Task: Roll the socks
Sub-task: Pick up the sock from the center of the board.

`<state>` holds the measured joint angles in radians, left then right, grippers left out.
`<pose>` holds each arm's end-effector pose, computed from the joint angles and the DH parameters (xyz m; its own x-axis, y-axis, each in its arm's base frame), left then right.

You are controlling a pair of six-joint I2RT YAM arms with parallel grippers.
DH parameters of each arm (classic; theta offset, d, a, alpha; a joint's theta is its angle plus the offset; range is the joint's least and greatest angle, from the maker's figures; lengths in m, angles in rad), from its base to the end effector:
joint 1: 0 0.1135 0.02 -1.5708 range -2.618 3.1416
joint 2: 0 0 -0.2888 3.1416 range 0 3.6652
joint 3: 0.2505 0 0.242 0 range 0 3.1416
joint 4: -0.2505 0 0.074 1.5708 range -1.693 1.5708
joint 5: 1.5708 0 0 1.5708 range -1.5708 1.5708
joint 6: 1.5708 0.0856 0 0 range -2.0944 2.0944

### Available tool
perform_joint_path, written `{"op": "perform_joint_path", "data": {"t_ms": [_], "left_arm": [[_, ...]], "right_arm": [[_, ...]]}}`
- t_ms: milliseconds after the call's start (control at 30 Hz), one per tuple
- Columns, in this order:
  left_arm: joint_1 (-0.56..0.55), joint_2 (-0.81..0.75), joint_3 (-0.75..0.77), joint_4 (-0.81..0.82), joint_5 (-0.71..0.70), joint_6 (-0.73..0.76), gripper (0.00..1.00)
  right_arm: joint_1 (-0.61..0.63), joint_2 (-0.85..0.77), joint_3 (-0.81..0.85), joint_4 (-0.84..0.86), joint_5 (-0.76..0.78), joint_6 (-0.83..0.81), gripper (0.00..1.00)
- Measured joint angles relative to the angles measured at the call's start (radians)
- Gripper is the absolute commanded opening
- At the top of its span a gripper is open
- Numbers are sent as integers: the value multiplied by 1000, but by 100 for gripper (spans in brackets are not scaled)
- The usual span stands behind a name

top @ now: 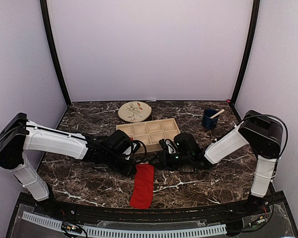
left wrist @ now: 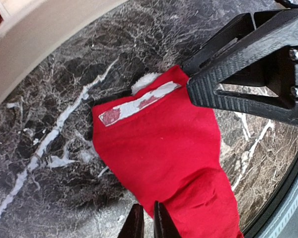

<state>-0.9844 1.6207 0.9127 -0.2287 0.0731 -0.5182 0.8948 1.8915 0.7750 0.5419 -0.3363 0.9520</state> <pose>0.1862 -0.2916 0.1667 -0.8106 0.3274 -0.4855 0.5217 0.7805 -0.3446 0.2268 0.3280 0.1191 -0.9383 0.0592 -0.3408 -0.2507 0.5626 0.7878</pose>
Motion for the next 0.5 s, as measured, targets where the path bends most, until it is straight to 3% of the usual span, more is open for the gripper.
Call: {"op": "perform_joint_path", "data": {"t_ms": [200,500], "left_arm": [[6,60,-4,23,34,-2,7],[21,99,-9,45,73,-1,5]], "right_arm": [[-1,31,0,57,-25,41,45],[-1,79,34,83,-52,73,27]]}}
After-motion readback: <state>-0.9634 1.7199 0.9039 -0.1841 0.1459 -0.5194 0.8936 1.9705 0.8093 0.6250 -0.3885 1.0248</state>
